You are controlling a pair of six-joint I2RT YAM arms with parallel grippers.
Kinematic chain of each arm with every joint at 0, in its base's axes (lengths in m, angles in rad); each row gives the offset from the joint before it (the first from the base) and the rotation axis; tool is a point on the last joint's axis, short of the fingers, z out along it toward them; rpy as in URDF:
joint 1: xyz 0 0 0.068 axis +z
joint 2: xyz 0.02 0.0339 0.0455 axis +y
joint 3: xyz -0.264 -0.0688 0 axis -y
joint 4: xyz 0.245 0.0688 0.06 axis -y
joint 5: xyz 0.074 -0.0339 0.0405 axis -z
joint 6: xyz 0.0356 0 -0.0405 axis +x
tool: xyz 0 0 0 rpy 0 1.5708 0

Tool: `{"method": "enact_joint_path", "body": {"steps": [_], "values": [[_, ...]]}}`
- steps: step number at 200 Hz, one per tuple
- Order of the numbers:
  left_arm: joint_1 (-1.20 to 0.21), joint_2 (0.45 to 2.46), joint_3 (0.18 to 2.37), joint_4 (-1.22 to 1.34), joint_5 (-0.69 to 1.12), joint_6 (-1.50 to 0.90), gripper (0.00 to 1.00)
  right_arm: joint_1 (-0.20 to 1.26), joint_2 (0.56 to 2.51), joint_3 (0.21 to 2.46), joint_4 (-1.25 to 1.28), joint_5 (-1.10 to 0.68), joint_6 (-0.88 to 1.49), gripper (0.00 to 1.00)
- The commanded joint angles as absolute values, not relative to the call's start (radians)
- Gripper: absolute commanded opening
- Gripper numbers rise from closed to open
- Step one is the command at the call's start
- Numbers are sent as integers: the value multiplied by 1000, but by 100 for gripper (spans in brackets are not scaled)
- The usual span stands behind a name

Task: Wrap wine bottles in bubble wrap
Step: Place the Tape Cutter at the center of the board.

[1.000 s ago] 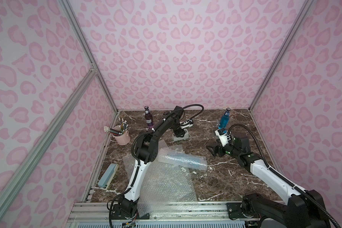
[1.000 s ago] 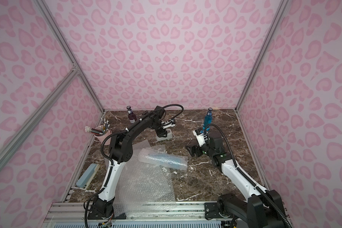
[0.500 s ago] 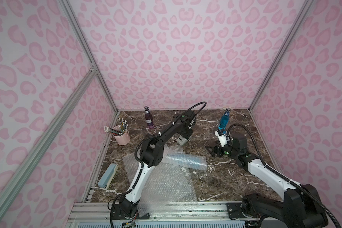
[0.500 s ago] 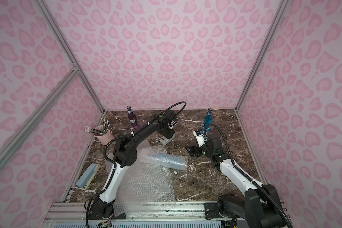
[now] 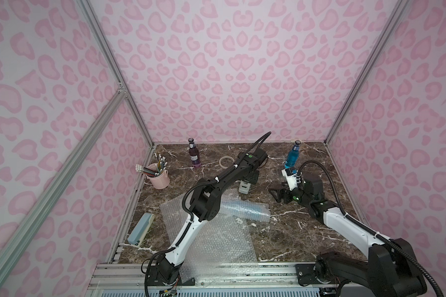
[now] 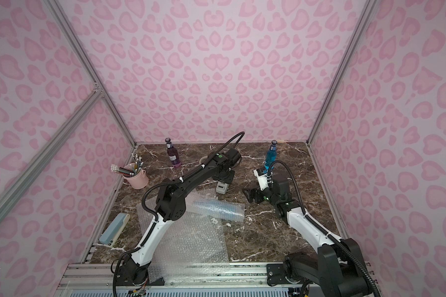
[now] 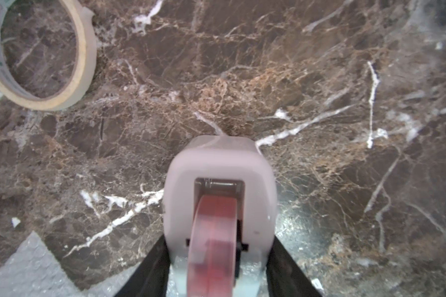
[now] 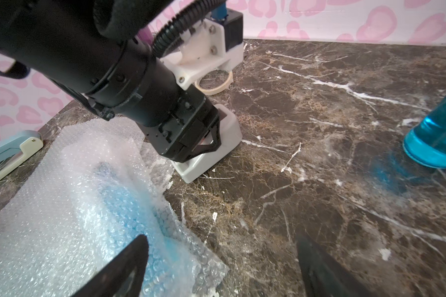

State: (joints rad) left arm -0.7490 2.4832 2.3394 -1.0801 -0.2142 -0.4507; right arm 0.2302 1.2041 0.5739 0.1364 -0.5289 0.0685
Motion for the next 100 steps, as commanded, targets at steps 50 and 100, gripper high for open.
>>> {"method": "enact_joint_path", "body": {"steps": [50, 100], "values": [[-782, 2507, 2358, -1053, -176, -591, 49, 211, 1218, 548, 219, -587, 106, 91], [-785, 2487, 2375, -1063, -163, -576, 72, 203, 1207, 537, 219, -596, 109, 91]]}}
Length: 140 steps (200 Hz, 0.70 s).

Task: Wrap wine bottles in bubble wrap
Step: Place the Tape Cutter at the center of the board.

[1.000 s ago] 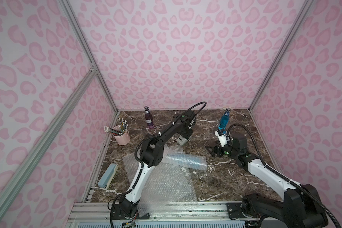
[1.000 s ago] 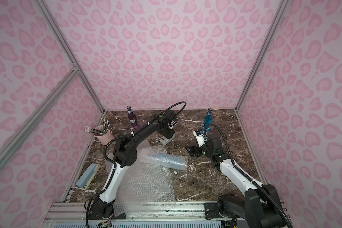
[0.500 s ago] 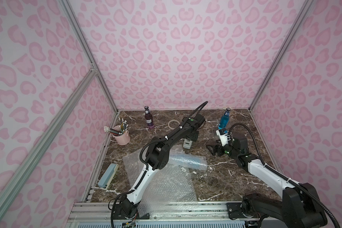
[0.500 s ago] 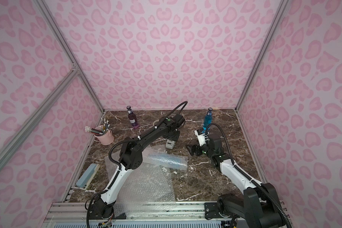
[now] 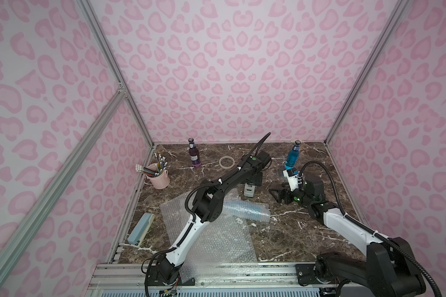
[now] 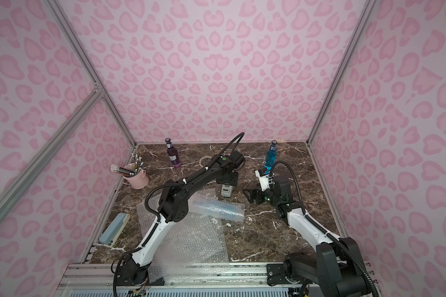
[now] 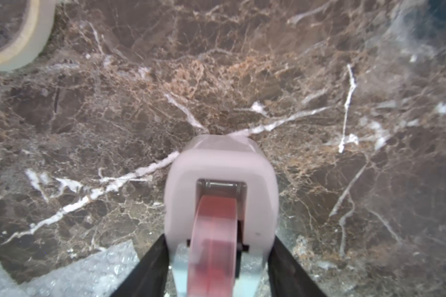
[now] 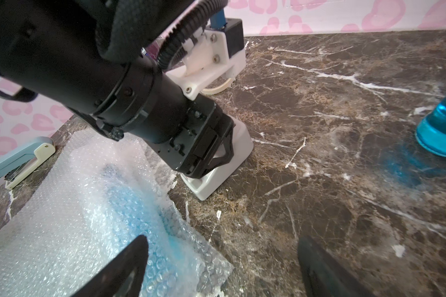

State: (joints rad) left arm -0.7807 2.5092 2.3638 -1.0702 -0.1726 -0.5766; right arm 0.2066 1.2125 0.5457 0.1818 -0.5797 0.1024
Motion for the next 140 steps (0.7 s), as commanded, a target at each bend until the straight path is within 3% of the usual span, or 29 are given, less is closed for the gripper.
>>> {"method": "enact_joint_path", "body": {"steps": [1, 28, 61, 103, 140], "values": [[-785, 2485, 2375, -1063, -162, -576, 72, 203, 1207, 538, 218, -596, 110, 92], [-781, 2426, 2352, -1044, -127, -546, 79, 200, 1215, 547, 223, -607, 117, 91], [-761, 2327, 2255, -1032, -63, -504, 79, 200, 1251, 565, 245, -624, 147, 90], [-661, 2160, 1933, -877, 209, -406, 67, 213, 1396, 622, 322, -670, 233, 84], [-597, 2113, 1789, -793, 397, -334, 61, 279, 1566, 727, 346, -614, 252, 78]]}}
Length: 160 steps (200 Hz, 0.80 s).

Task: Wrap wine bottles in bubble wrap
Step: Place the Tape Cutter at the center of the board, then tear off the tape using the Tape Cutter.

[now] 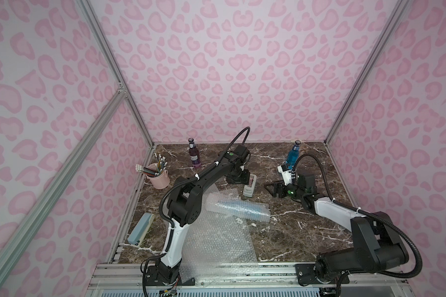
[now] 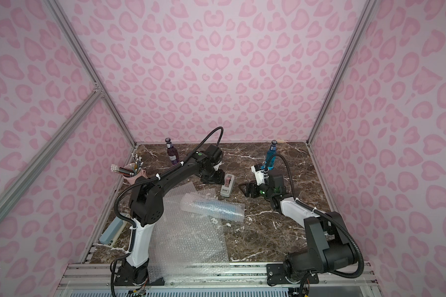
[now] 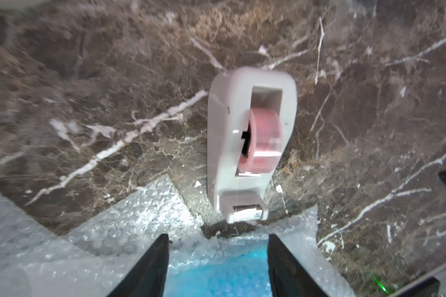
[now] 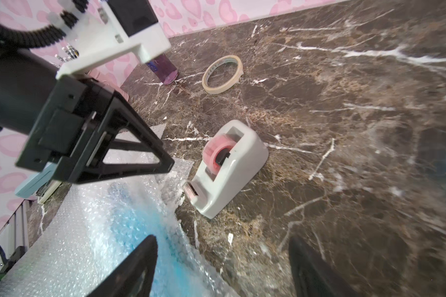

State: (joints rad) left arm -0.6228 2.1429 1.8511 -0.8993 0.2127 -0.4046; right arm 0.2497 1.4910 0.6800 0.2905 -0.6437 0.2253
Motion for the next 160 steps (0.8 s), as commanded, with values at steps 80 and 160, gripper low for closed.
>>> {"method": "enact_joint_path", "body": {"steps": [80, 160], "values": [[-545, 2202, 1788, -675, 562, -341, 49, 319, 1822, 846, 433, -603, 318, 58], [-545, 2252, 1777, -619, 621, -371, 42, 327, 1909, 858, 428, -628, 313, 49]]}}
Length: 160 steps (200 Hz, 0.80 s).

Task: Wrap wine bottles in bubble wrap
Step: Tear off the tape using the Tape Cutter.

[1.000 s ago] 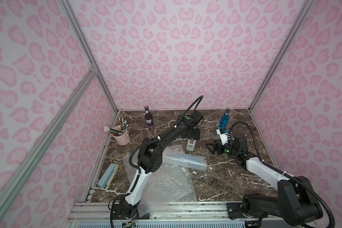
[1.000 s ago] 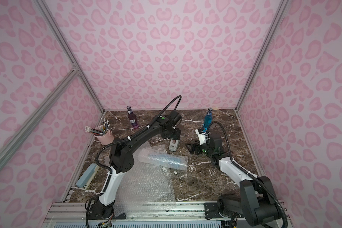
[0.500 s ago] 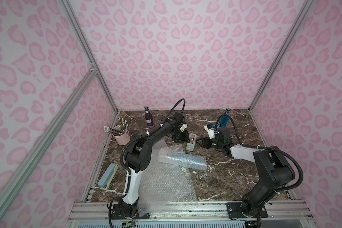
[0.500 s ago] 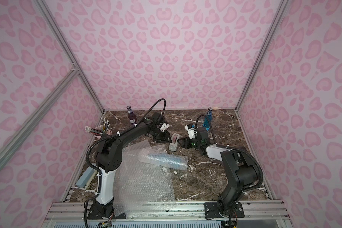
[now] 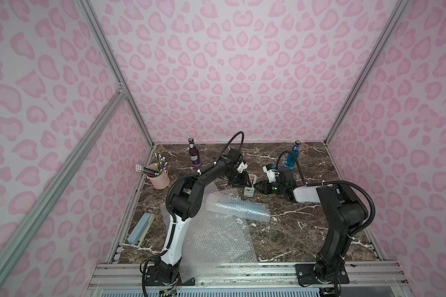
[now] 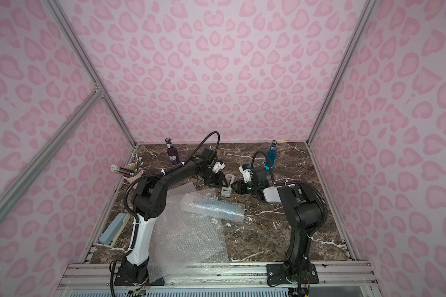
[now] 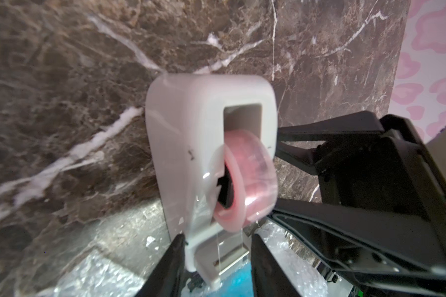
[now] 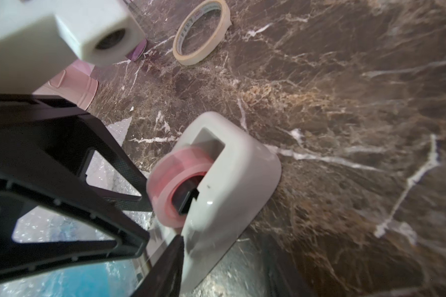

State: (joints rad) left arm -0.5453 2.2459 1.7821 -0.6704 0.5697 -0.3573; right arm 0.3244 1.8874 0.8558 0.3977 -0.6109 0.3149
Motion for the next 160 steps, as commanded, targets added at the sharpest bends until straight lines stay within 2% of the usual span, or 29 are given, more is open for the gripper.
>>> {"method": "enact_joint_path", "body": {"steps": [1, 49, 160], "values": [[-545, 2252, 1777, -618, 621, -371, 42, 327, 1909, 858, 428, -628, 313, 48], [-544, 2238, 1782, -632, 608, -367, 38, 328, 1927, 854, 412, -617, 292, 43], [-545, 2238, 1765, -624, 645, -396, 36, 299, 1915, 823, 430, -651, 293, 36]]}}
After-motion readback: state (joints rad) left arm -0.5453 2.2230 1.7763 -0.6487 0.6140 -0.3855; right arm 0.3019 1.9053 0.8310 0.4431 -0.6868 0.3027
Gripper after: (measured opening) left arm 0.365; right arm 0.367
